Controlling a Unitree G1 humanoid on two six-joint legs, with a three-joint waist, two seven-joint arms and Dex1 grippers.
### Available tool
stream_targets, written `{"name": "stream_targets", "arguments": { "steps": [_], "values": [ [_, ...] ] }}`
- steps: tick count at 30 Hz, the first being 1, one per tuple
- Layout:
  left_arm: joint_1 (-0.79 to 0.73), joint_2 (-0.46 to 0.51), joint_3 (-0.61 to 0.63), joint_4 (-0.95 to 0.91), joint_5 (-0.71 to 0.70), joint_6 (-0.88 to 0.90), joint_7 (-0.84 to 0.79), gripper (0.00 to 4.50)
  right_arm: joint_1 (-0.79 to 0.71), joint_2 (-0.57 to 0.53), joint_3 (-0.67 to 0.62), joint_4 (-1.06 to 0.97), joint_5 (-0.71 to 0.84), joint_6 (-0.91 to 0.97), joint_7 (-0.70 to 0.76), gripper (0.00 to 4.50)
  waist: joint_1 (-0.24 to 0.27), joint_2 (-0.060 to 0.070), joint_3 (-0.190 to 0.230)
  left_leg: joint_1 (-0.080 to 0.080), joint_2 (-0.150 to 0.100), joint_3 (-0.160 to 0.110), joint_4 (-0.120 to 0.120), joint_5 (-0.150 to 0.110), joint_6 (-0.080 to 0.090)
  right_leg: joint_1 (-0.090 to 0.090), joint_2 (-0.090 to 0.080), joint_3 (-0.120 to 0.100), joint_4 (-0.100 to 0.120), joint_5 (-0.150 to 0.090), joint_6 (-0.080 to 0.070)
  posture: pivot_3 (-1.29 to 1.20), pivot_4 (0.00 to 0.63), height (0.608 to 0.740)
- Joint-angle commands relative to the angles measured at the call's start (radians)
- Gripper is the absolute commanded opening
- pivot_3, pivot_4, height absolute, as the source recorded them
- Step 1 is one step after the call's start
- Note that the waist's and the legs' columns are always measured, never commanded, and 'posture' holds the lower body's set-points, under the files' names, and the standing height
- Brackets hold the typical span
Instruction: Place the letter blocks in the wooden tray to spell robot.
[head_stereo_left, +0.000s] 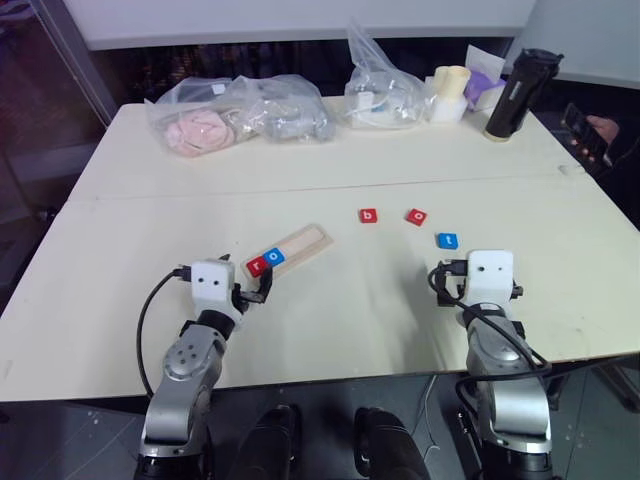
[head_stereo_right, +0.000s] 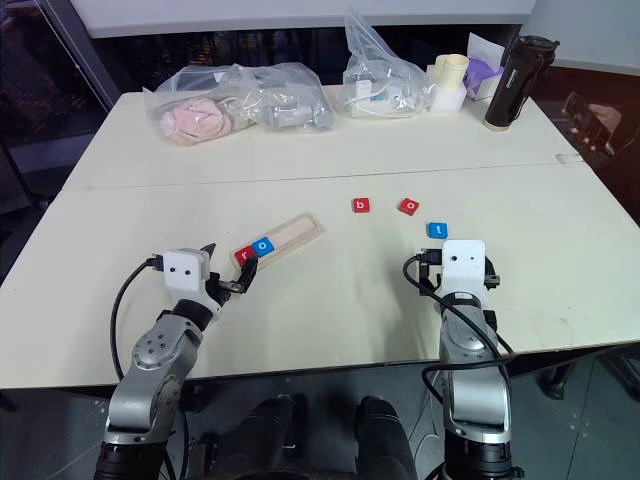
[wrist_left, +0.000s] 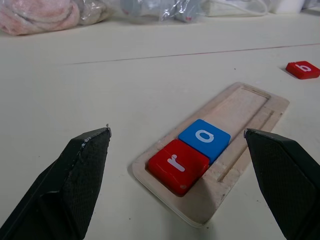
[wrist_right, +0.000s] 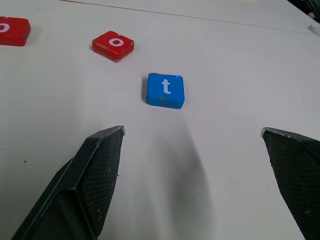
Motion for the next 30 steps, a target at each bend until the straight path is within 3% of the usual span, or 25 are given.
{"name": "stream_targets", "arguments": {
  "steps": [1,25,30],
  "values": [
    [0.001,0.006,-0.002,-0.021,0.011,-0.032,0.001,4.5,-0.006,-0.008,-0.004,-0.022,0.011,-0.022,0.006,4.45,0.0,0.0,0.0,0.0,0.0,0.0,0.0,0.0,0.0,0.0,0.0,0.0,0.0,0.0,0.0,0.0,0.15,0.738],
    [-0.024,0.008,-0.006,-0.143,-0.008,0.092,0.011,4.5,-0.013,-0.002,0.014,-0.005,0.024,-0.026,0.015,4.45,0.0,0.0,0.0,0.0,0.0,0.0,0.0,0.0,0.0,0.0,0.0,0.0,0.0,0.0,0.0,0.0,0.15,0.738],
    [-0.05,0.066,0.03,-0.152,-0.067,0.108,-0.072,4.5,-0.02,-0.001,0.014,0.003,0.026,-0.028,0.013,4.45,0.0,0.0,0.0,0.0,0.0,0.0,0.0,0.0,0.0,0.0,0.0,0.0,0.0,0.0,0.0,0.0,0.15,0.738]
  ]
}}
